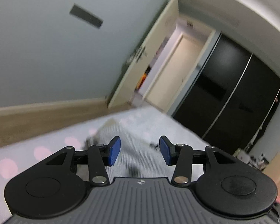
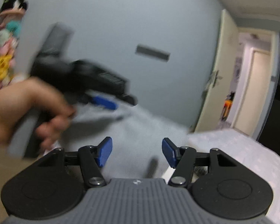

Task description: Fold clothes

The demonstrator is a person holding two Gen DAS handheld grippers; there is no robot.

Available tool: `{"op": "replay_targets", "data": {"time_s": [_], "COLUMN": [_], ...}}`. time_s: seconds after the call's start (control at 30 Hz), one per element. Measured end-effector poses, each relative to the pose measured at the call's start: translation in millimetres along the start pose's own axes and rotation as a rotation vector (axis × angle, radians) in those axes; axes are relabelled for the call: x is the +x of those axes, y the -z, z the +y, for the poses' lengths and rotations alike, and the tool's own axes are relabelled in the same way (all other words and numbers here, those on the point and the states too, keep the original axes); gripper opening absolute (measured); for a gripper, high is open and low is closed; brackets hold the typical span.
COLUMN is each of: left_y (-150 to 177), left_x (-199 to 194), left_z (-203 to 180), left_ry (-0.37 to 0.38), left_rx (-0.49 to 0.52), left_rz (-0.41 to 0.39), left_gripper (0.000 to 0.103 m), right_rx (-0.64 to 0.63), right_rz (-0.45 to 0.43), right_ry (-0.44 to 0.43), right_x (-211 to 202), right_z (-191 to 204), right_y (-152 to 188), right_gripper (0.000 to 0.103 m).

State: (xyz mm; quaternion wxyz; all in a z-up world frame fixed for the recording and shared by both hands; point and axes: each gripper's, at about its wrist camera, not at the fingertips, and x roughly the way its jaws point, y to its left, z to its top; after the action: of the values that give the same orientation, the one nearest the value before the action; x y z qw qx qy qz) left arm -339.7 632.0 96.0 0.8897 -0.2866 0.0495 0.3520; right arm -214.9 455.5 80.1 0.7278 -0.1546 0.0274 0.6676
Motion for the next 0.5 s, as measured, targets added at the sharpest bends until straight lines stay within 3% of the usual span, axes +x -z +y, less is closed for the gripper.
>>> {"op": "replay_targets", "data": {"time_s": [0.1, 0.3, 0.4, 0.5], "left_y": [-6.2, 10.0, 12.7, 12.6], "left_x": [-5.8, 36.1, 43.0, 44.0], "left_z": [0.4, 3.0, 7.2, 8.7], "left_ry": [-0.050, -0.198, -0.206, -0.189], "left_rx": [0.046, 0.128, 0.106, 0.099], "left_rz": [-0.015, 0.137, 0.133, 0.137], "left_gripper": [0.051, 0.050, 0.053, 0.054], "right_rx": [0.072, 0.209, 0.218, 0.347], "right_rz": [0.010, 0.168, 0.223, 0.222], "right_ry": [0.007, 0.032, 0.078, 0.090], "right_x": [34.0, 111.0, 131.1, 133.3], "right_z": [-19.5, -48.7, -59.5, -86.0], "right_y": [-18.0, -23.2, -10.0, -0.7], "right_gripper": [0.063, 0.060, 0.059, 0.061]}}
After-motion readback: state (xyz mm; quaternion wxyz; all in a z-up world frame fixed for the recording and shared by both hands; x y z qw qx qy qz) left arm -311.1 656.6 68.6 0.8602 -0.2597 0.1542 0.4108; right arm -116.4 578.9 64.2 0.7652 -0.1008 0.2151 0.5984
